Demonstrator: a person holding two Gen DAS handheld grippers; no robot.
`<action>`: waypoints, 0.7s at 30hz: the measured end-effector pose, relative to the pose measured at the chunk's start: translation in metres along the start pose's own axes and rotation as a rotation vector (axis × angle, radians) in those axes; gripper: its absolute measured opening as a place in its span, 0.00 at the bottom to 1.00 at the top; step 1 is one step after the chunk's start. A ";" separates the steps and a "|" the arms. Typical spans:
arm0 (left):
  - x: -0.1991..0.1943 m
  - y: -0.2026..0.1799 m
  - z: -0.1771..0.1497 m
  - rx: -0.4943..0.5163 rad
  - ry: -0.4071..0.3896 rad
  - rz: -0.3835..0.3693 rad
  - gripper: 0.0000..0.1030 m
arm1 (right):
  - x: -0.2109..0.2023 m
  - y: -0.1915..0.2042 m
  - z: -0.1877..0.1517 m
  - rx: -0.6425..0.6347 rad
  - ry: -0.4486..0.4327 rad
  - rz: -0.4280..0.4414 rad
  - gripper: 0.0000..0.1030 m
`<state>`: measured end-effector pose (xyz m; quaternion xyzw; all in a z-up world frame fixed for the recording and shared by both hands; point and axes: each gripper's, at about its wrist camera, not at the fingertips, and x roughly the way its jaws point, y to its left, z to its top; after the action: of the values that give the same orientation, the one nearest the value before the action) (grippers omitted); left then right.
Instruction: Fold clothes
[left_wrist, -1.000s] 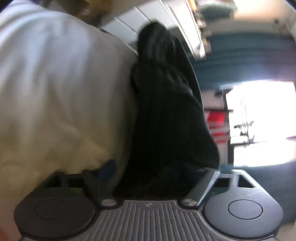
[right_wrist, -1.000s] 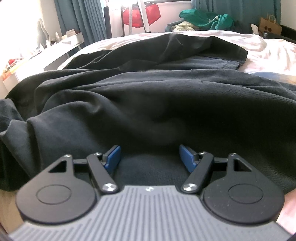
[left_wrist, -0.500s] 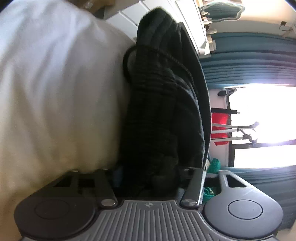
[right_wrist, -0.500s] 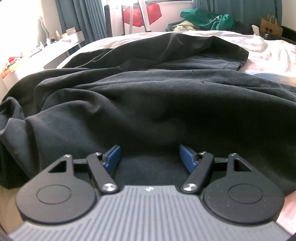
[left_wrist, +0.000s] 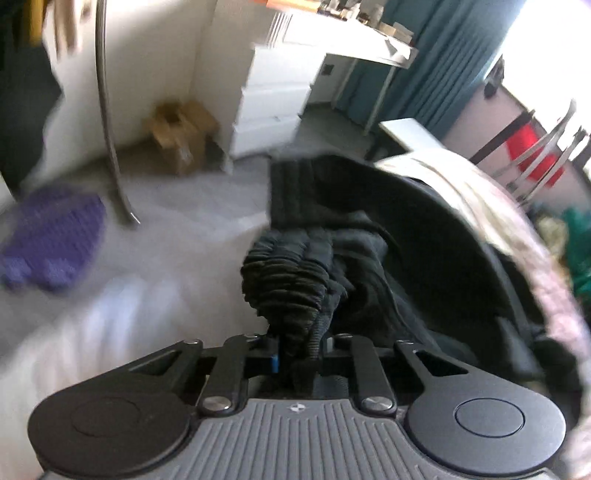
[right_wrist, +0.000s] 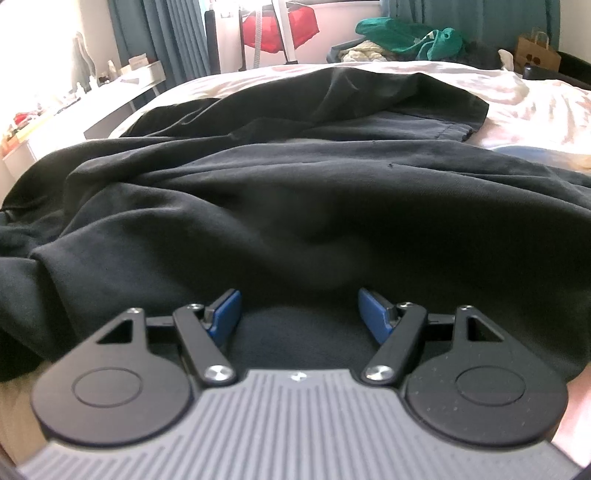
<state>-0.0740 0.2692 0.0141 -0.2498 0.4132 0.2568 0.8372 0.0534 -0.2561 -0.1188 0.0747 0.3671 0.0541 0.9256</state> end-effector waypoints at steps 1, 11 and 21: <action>0.000 0.001 0.004 0.013 0.006 0.013 0.17 | 0.000 0.000 0.000 0.002 -0.002 0.000 0.70; 0.062 -0.012 0.002 -0.092 0.016 0.018 0.50 | 0.001 -0.007 0.003 0.030 -0.003 0.002 0.70; 0.046 0.043 -0.031 -0.488 0.228 -0.149 0.80 | -0.006 -0.019 0.004 0.095 0.000 -0.002 0.70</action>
<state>-0.0949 0.2918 -0.0492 -0.5010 0.4112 0.2566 0.7170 0.0531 -0.2763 -0.1152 0.1183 0.3692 0.0359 0.9211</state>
